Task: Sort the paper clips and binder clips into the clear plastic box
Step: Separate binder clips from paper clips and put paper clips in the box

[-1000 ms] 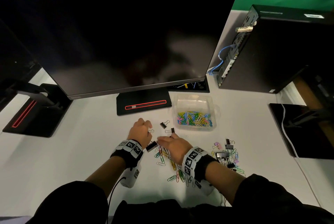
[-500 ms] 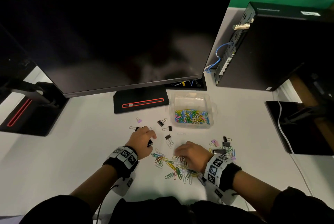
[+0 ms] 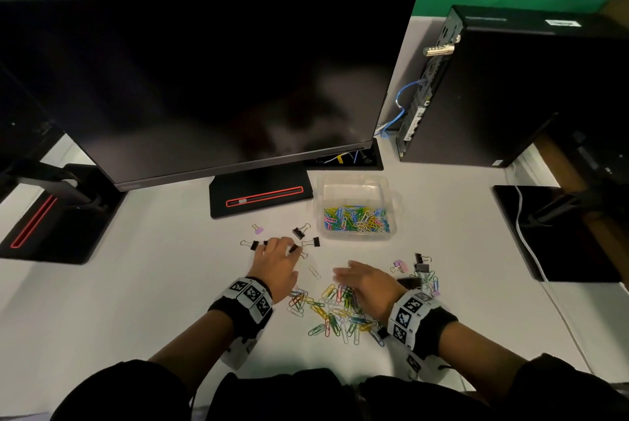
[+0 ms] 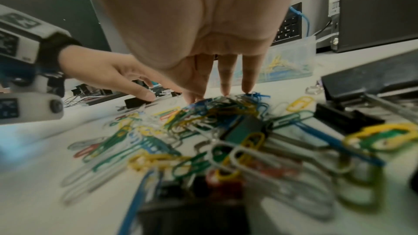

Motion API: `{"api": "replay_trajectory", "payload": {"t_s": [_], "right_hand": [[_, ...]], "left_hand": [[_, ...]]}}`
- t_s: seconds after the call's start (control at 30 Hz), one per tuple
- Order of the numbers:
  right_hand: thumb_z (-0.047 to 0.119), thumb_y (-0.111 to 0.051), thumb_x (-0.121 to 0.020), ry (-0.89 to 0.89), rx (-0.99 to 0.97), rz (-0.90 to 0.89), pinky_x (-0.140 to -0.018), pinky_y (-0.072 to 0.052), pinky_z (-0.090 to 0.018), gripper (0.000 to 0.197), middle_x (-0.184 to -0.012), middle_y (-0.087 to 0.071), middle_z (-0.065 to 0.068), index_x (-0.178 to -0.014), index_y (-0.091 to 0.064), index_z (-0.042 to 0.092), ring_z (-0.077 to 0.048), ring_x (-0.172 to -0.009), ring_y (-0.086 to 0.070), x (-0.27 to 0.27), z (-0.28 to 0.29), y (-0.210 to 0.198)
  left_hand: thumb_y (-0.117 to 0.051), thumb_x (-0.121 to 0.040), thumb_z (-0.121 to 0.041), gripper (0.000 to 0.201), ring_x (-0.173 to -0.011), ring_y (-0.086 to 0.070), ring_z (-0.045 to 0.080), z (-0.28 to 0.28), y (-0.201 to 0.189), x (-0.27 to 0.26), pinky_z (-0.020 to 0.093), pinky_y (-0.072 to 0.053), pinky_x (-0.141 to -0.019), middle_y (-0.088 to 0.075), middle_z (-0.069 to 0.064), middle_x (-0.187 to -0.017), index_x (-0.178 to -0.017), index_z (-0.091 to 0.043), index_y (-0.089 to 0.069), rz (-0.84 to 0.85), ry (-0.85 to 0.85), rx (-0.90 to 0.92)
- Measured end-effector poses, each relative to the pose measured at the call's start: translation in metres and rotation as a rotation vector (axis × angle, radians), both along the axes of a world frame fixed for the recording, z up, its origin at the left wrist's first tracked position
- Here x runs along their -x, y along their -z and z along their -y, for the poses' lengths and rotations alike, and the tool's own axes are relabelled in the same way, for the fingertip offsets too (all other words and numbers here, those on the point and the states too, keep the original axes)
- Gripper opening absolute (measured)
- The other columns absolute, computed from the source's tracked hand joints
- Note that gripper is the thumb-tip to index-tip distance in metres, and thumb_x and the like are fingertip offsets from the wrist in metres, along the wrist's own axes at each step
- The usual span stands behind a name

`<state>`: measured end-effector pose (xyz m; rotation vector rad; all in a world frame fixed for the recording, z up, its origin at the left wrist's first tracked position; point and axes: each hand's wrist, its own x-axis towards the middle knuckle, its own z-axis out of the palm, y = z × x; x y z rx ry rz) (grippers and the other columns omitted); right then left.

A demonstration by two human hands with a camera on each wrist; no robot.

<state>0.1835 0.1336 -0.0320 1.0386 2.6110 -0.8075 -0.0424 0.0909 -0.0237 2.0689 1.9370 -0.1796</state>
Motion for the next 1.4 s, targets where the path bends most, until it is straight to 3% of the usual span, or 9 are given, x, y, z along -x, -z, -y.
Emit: {"api": "replay_trajectory", "payload": {"t_s": [0.17,0.27,0.43,0.53,0.63,0.8,0.97,1.17,1.4], "right_hand": [[0.010,-0.044,-0.088,0.008,-0.010,-0.074,-0.115,-0.025,-0.037,0.047,-0.142,-0.045,-0.007,-0.134,-0.045,0.016,-0.023,-0.135,-0.034,0.013,0.010,-0.007],[0.025,-0.046,-0.091,-0.102,-0.040,-0.063,-0.115,-0.022,-0.039,0.050,-0.150,-0.032,-0.005,-0.139,-0.035,0.023,-0.022,-0.139,-0.025,0.038,0.016,-0.010],[0.020,-0.046,-0.093,-0.446,-0.048,0.027,-0.112,-0.024,-0.050,0.050,-0.154,-0.022,-0.001,-0.140,-0.032,0.021,-0.031,-0.142,-0.017,0.066,0.022,0.005],[0.009,-0.043,-0.092,-0.452,-0.021,0.017,-0.115,-0.021,-0.044,0.048,-0.154,-0.024,-0.006,-0.139,-0.036,0.013,-0.031,-0.142,-0.018,0.058,0.022,0.005],[0.010,-0.041,-0.093,-0.316,0.013,-0.028,-0.117,-0.018,-0.035,0.046,-0.154,-0.024,-0.002,-0.139,-0.037,0.013,-0.024,-0.144,-0.017,0.038,0.020,0.004],[0.019,-0.050,-0.091,-0.087,0.030,-0.117,-0.116,-0.025,-0.036,0.037,-0.144,-0.043,0.003,-0.127,-0.053,0.018,-0.017,-0.141,-0.025,0.004,0.013,-0.004],[0.041,-0.073,-0.072,0.143,-0.001,-0.026,-0.113,-0.023,-0.035,0.071,-0.147,-0.033,-0.003,-0.134,-0.043,0.027,-0.023,-0.133,-0.028,-0.023,-0.003,-0.020],[0.052,-0.082,-0.051,0.205,0.046,0.118,-0.111,-0.027,-0.039,0.112,-0.146,-0.023,-0.005,-0.143,-0.023,0.029,-0.025,-0.132,-0.025,-0.032,-0.006,-0.018],[0.030,-0.085,-0.054,0.310,0.101,-0.038,-0.097,-0.039,-0.027,0.080,-0.119,-0.042,-0.007,-0.124,-0.049,0.017,-0.020,-0.109,-0.047,-0.014,0.004,-0.006]], "left_hand": [[-0.043,-0.087,-0.001,0.058,-0.135,-0.025,0.026,0.005,-0.004,0.013,0.039,-0.022,-0.112,-0.030,0.006,-0.146,-0.141,-0.019,-0.034,0.082,-0.035,-0.044],[-0.042,-0.080,0.011,0.062,-0.128,-0.035,0.028,0.014,-0.002,0.018,0.038,-0.030,-0.104,-0.041,0.005,-0.137,-0.134,-0.019,-0.046,0.154,-0.060,-0.126],[-0.064,-0.063,0.009,0.052,-0.096,-0.059,0.033,0.028,0.001,0.022,0.041,-0.048,-0.073,-0.062,0.007,-0.106,-0.107,-0.020,-0.066,0.175,-0.072,-0.232],[-0.076,-0.048,0.003,0.051,-0.070,-0.063,0.026,0.035,0.003,0.026,0.035,-0.052,-0.052,-0.064,0.003,-0.085,-0.092,-0.022,-0.066,0.194,0.002,-0.275],[-0.063,-0.062,-0.003,0.036,-0.077,-0.062,0.026,0.041,0.000,0.021,0.036,-0.056,-0.065,-0.064,0.005,-0.089,-0.095,-0.018,-0.066,0.299,0.034,-0.265],[-0.054,-0.087,-0.018,0.036,-0.109,-0.051,0.019,0.037,-0.010,0.004,0.033,-0.043,-0.099,-0.049,0.003,-0.118,-0.123,-0.017,-0.053,0.428,0.025,0.010],[-0.075,-0.068,-0.048,0.102,-0.128,-0.036,0.018,0.032,-0.009,-0.017,0.029,-0.033,-0.111,-0.031,0.004,-0.137,-0.146,-0.018,-0.016,0.337,0.074,0.246],[-0.082,-0.059,-0.047,0.120,-0.128,-0.032,0.025,0.022,-0.002,-0.047,0.036,-0.032,-0.113,-0.025,0.009,-0.137,-0.147,-0.011,-0.009,0.261,0.153,0.264],[-0.082,-0.061,-0.039,0.085,-0.111,-0.046,0.026,0.010,0.006,-0.075,0.039,-0.043,-0.100,-0.035,0.009,-0.123,-0.129,-0.013,-0.038,0.409,0.075,0.195]]}}
